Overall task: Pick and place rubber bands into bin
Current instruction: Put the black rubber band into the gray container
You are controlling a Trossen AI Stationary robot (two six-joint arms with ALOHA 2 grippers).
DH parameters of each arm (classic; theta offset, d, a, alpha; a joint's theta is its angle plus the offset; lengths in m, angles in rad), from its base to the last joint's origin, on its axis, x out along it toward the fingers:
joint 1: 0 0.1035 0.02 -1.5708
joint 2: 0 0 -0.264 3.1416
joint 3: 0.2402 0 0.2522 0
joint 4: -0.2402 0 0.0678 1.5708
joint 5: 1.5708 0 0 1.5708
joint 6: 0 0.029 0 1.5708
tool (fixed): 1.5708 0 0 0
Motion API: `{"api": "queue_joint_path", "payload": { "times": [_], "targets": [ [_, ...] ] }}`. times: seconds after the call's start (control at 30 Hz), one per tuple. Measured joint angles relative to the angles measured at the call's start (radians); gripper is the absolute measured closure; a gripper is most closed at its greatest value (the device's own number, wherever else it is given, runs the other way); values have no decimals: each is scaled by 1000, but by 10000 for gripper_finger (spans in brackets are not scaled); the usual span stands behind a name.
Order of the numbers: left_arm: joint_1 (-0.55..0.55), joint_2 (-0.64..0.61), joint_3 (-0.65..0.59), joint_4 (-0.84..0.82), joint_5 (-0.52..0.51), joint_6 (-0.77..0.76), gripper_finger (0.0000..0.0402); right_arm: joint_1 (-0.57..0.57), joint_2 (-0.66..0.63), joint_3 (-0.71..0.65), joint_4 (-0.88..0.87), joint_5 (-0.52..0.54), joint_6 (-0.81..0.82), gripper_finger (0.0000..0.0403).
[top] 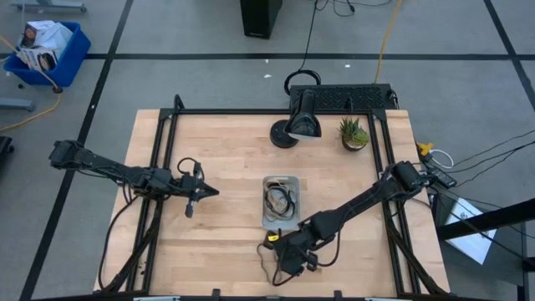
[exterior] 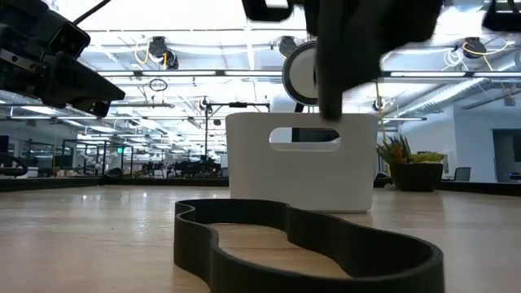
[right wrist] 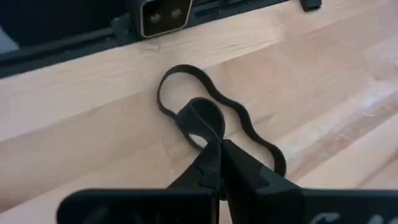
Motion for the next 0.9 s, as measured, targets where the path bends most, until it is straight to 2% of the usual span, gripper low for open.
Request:
{"api": "queue_joint_path", "payload": {
  "times": [0.1, 0.17, 0.43, 0.57, 0.7, 0.9],
  "targets": [
    [0, 0, 0, -4, -1, -1, 376, 0, -3, 90, -126, 1, 1, 402],
    [0, 0, 0, -5, -1, -2, 376, 0, -5, 125, -152, 3, 1, 402],
    [0, 0, 0, -5, -2, -7, 376, 0, 3, 131, -175, 14, 10, 402],
    [0, 0, 0, -8, -2, -9, 376, 0, -11, 130, -171, 29, 67, 402],
    [0, 0, 0, -13, -2, -8, 376, -16, -89, 129, -171, 32, 143, 402],
    [0, 0, 0, -13, -2, -19, 376, -61, -271, 130, -174, 126, 250, 403]
  ]
}}
